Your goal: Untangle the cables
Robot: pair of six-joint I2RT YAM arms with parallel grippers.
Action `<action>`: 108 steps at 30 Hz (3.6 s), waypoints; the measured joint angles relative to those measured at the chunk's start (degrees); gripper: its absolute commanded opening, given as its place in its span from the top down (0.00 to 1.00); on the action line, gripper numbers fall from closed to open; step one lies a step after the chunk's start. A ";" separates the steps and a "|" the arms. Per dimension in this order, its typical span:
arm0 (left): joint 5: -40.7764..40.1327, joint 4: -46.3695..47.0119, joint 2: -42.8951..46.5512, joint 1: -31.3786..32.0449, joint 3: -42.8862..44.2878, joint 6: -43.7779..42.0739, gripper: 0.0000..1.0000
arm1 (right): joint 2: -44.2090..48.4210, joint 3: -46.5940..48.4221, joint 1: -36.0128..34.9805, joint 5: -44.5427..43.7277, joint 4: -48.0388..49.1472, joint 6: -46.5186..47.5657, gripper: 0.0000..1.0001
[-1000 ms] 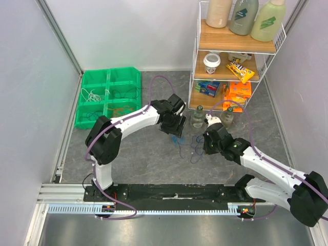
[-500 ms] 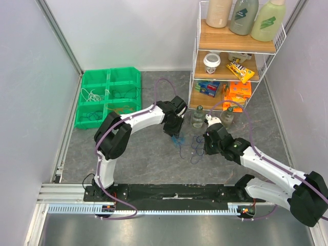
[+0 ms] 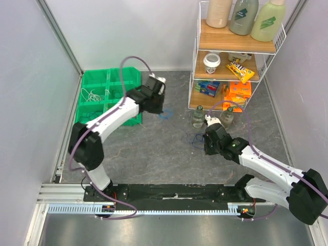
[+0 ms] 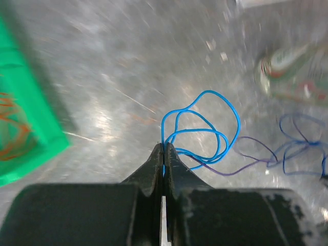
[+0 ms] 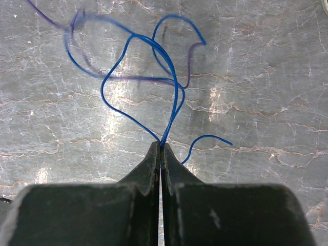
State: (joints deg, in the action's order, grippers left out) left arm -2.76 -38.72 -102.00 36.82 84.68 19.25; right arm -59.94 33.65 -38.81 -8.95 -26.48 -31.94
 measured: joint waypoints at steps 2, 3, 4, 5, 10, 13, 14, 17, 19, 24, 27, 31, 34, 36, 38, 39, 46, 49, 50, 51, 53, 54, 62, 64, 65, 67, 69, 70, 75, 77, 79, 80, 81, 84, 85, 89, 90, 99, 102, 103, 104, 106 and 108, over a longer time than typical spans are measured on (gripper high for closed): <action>-2.03 1.05 4.37 -2.62 0.00 0.00 0.98 | -0.13 0.00 0.00 0.00 0.00 0.00 1.00; -3.02 1.49 5.92 -3.58 0.00 0.02 0.98 | -0.13 0.00 0.00 -0.02 0.00 0.00 1.00; -4.61 1.92 7.78 -4.76 0.00 0.02 0.98 | -0.13 0.00 0.00 -0.09 0.02 0.00 1.00; -5.86 2.21 9.09 -5.60 0.00 0.02 0.98 | -0.13 0.00 0.00 -0.28 -0.04 -0.02 1.00; -10.32 2.84 12.28 -8.76 -0.02 0.28 0.99 | -0.17 0.00 0.00 -2.49 -0.87 -0.63 1.00; -11.87 2.91 13.31 -11.63 -0.02 0.63 0.98 | -0.92 0.02 0.00 -3.76 -1.84 -1.07 1.00; -12.15 3.06 13.60 -12.94 0.00 0.72 0.99 | -1.38 0.02 0.00 -3.93 -2.10 -1.09 1.00; -12.28 3.34 13.60 -16.61 0.90 0.85 0.98 | -2.05 0.02 0.00 -3.96 -2.54 -1.07 1.00; -12.15 3.28 12.46 -19.04 3.17 1.18 0.98 | -2.03 0.02 0.00 -3.93 -2.71 -1.07 1.00; -10.95 3.30 4.83 -23.80 13.53 3.89 0.98 | -1.90 0.02 0.00 -3.87 -2.89 -1.07 1.00; -9.27 3.26 -0.66 -26.45 18.71 5.92 0.99 | -1.84 0.02 0.00 -3.85 -2.95 -1.07 1.00; -3.82 3.26 -8.37 -31.17 23.93 9.88 0.98 | -1.84 0.02 0.00 -3.65 -3.02 -1.05 1.00; 1.14 3.98 -12.83 -34.64 25.68 13.25 0.98 | -1.84 0.02 0.00 -3.52 -3.15 -0.85 1.00; 3.48 5.03 -15.39 -36.50 26.08 15.39 0.98 | -1.86 0.04 0.00 -3.39 -3.17 -0.59 1.00; 4.83 6.08 -17.57 -37.55 26.62 16.87 0.96 | -1.99 0.20 0.00 -3.32 -3.19 -0.33 1.00; 5.35 6.21 -18.73 -37.94 27.36 17.53 0.94 | -2.08 0.31 0.00 -3.26 -3.19 -0.13 1.00; 7.91 7.98 -27.28 -38.84 36.70 21.05 0.10 | -2.23 0.68 0.00 -2.38 -3.17 0.70 1.00; 7.54 8.02 -27.93 -39.04 37.64 21.38 0.06 | -2.56 0.79 0.00 -1.62 -3.17 1.20 1.00; 7.34 8.07 -27.87 -39.15 37.68 21.33 0.06 | -2.71 0.90 0.00 -1.27 -3.17 1.49 1.00; 7.34 8.11 -27.76 -39.28 37.75 21.05 0.06 | -2.84 0.94 0.00 -0.94 -3.08 1.62 1.00; 7.39 7.93 -27.23 -39.36 37.55 20.24 0.09 | -3.13 1.01 0.00 0.11 -2.89 2.08 1.00; 7.48 8.31 -26.27 -39.36 36.37 19.80 0.12 | -3.45 1.03 0.00 0.57 -2.64 2.36 1.00; 10.21 10.80 -2.08 -36.24 8.63 14.64 0.40 | -9.27 2.25 -2.14 5.75 1.27 4.35 1.00; 12.39 12.68 4.81 -33.09 1.11 13.18 0.44 | -11.63 3.63 -3.28 7.32 2.78 4.79 1.00; 13.81 13.64 7.96 -31.28 -2.38 12.48 0.44 | -12.76 4.39 -3.76 8.02 3.43 5.01 1.00; 16.57 15.04 12.74 -27.56 -8.04 11.17 0.37 | -15.19 6.38 -5.20 9.46 4.96 5.57 1.00; 20.02 16.59 16.90 -22.58 -14.14 9.77 0.29 | -17.53 8.61 -6.99 10.93 6.56 6.23 1.00; 21.38 16.70 18.03 -20.83 -16.13 9.16 0.26 | -18.40 9.66 -7.76 11.65 7.23 6.51 0.98; 26.47 17.94 20.76 -10.54 -26.38 7.06 0.22 | -18.18 10.75 -9.07 11.67 9.27 6.21 0.73; 28.74 18.25 20.76 -8.22 -29.24 7.04 0.22 | -17.16 10.45 -9.07 10.91 9.33 5.81 0.70; 30.80 18.10 20.44 -6.84 -30.49 6.99 0.22 | -15.69 9.57 -9.03 9.92 9.29 5.35 0.63; 31.91 18.32 20.04 -6.14 -30.53 6.84 0.22 | -15.06 9.05 -9.01 9.55 9.31 5.14 0.60; 32.74 18.71 19.71 -5.53 -30.53 6.60 0.22 | -14.51 8.52 -9.01 9.18 9.31 4.83 0.56; 35.19 19.19 17.86 -2.62 -29.86 5.16 0.21 | -12.50 6.47 -9.01 8.07 9.01 3.89 0.53; 35.91 19.15 16.96 -1.40 -29.44 4.66 0.21 | -12.04 6.03 -9.01 7.61 8.76 3.58 0.53; 37.38 19.06 12.63 2.95 -27.28 3.06 0.21 | -11.76 5.22 -8.76 6.36 8.63 2.62 0.56; 37.44 19.08 11.63 3.61 -26.80 2.75 0.24 | -11.76 5.05 -8.55 6.21 8.55 2.40 0.56; 32.35 16.26 6.10 6.78 -22.45 1.81 0.18 | -11.10 3.50 -5.27 5.25 8.07 1.18 0.51; 28.46 15.41 6.10 6.64 -22.25 1.90 0.15 | -11.19 3.50 -4.94 5.29 8.02 1.09 0.46; 27.41 14.88 6.05 6.58 -22.23 1.95 0.15 | -11.32 3.50 -4.92 5.40 8.02 1.09 0.45; 26.60 14.43 5.95 6.43 -22.21 1.95 0.16 | -11.56 3.50 -4.92 5.49 8.02 1.14 0.44; 25.20 13.11 5.22 6.21 -21.79 1.95 0.20 | -12.35 3.52 -4.87 5.62 8.04 1.31 0.42; 24.63 12.52 4.04 5.99 -21.29 1.95 0.25 | -13.33 3.52 -4.87 5.75 8.04 1.40 0.39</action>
State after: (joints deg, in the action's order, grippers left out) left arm 21.87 -26.20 -97.95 42.81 63.40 21.19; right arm -73.28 37.17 -43.68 -3.20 -18.44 -30.55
